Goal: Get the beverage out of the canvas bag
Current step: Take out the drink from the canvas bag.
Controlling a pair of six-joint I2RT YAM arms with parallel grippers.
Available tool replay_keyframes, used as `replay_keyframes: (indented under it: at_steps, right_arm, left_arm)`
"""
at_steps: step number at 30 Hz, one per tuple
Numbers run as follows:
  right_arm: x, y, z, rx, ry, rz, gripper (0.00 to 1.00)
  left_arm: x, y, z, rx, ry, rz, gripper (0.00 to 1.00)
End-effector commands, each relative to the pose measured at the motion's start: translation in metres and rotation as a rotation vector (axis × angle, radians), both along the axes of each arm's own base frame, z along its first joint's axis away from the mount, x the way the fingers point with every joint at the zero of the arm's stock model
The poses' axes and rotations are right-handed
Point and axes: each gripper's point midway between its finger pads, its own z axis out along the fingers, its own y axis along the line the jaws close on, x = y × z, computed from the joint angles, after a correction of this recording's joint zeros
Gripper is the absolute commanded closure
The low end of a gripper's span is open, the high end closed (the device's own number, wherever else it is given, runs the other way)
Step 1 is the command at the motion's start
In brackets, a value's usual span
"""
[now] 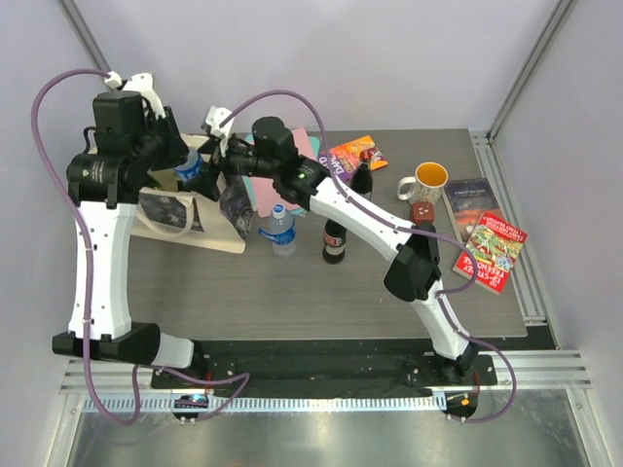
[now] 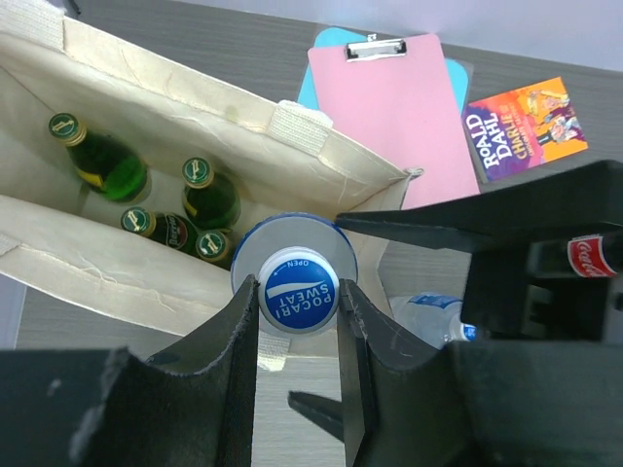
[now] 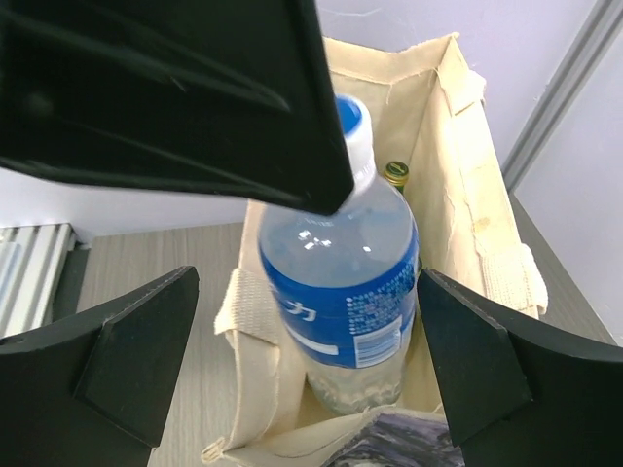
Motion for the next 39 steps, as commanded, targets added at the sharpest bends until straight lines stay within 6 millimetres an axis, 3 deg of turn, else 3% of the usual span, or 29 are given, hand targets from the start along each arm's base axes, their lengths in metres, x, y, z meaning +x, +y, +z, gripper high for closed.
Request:
replay_keyframes:
  at_steps: [1,9,12,15,16,21,24,27,28,29,32,35,39]
  right_arm:
    - [-0.002,-0.001,0.043,0.077,-0.122,-0.044,0.00]
    - [0.001,0.011,0.035,0.065,-0.161,-0.078,0.00]
    - [0.002,0.014,0.042,0.091,-0.190,-0.091,0.02]
    - [0.001,0.017,0.044,0.104,-0.208,-0.095,0.14]
    - [0.000,0.017,0.047,0.110,-0.215,-0.095,0.27]
    - [-0.002,0.019,0.053,0.117,-0.242,-0.094,0.67]
    - [-0.005,0.018,0.061,0.127,-0.268,-0.092,0.79]
    - [-0.008,0.016,0.072,0.157,-0.286,-0.092,0.85]
    - [-0.009,0.014,0.080,0.180,-0.290,-0.092,0.86]
    - [-0.009,0.013,0.085,0.193,-0.295,-0.095,0.86]
    - [-0.012,0.010,0.100,0.241,-0.300,-0.093,0.88]
    - [-0.015,0.007,0.110,0.278,-0.298,-0.084,0.91]
    - [-0.018,0.002,0.126,0.331,-0.288,-0.079,0.92]
  left_arm:
    - [-0.015,-0.010,0.083,-0.087,-0.280,-0.040,1.00]
    - [-0.026,-0.025,0.095,-0.150,-0.311,-0.108,1.00]
    - [-0.030,-0.027,0.100,-0.165,-0.324,-0.114,1.00]
    - [-0.035,-0.027,0.103,-0.173,-0.336,-0.114,1.00]
    - [-0.037,-0.027,0.106,-0.177,-0.344,-0.114,1.00]
    - [-0.041,-0.029,0.109,-0.191,-0.353,-0.121,1.00]
    - [-0.044,-0.031,0.112,-0.213,-0.365,-0.129,1.00]
    - [-0.045,-0.032,0.115,-0.239,-0.376,-0.122,0.99]
    - [-0.046,-0.033,0.115,-0.250,-0.379,-0.119,0.95]
    - [-0.049,-0.033,0.120,-0.269,-0.395,-0.114,0.78]
    - [-0.053,-0.033,0.122,-0.314,-0.415,-0.095,0.47]
    - [-0.054,-0.030,0.119,-0.339,-0.423,-0.070,0.33]
    - [-0.061,-0.022,0.123,-0.336,-0.451,-0.027,0.24]
